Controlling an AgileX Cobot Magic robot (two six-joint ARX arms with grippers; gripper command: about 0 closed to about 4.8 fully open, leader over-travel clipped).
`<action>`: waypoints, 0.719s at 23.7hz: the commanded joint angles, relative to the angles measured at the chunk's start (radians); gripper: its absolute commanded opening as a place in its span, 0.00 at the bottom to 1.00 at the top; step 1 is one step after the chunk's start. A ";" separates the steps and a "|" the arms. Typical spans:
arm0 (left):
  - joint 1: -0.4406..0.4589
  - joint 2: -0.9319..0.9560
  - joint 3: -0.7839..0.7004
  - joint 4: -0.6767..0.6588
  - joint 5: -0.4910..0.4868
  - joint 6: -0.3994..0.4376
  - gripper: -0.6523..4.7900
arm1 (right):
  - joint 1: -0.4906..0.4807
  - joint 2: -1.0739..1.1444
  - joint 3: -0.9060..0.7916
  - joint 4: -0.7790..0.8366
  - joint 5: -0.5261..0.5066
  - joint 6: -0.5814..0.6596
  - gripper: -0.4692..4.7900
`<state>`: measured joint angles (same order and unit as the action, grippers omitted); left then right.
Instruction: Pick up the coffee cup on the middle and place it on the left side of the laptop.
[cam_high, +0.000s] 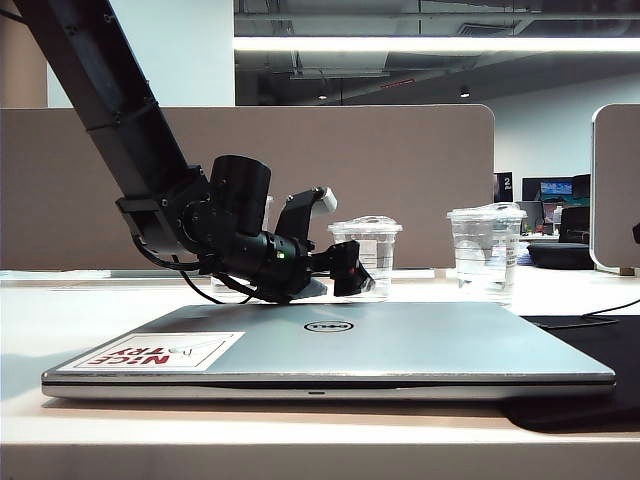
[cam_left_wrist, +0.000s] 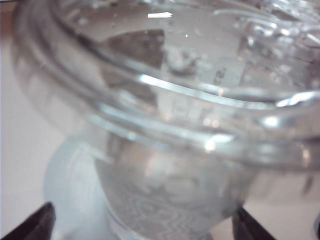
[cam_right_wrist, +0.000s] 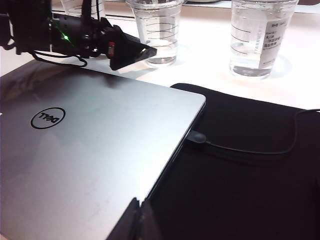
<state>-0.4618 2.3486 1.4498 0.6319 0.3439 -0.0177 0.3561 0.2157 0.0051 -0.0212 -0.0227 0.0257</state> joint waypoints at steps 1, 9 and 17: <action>-0.004 0.002 0.007 0.013 0.000 -0.001 1.00 | 0.000 0.000 -0.004 0.018 0.002 0.000 0.08; -0.013 0.002 0.007 0.021 0.045 -0.019 1.00 | 0.000 0.000 -0.004 0.018 0.002 0.000 0.08; -0.017 0.002 0.022 0.021 0.049 -0.019 1.00 | 0.001 0.000 -0.004 0.018 0.002 0.000 0.08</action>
<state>-0.4786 2.3524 1.4685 0.6415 0.3923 -0.0383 0.3565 0.2161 0.0051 -0.0212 -0.0227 0.0257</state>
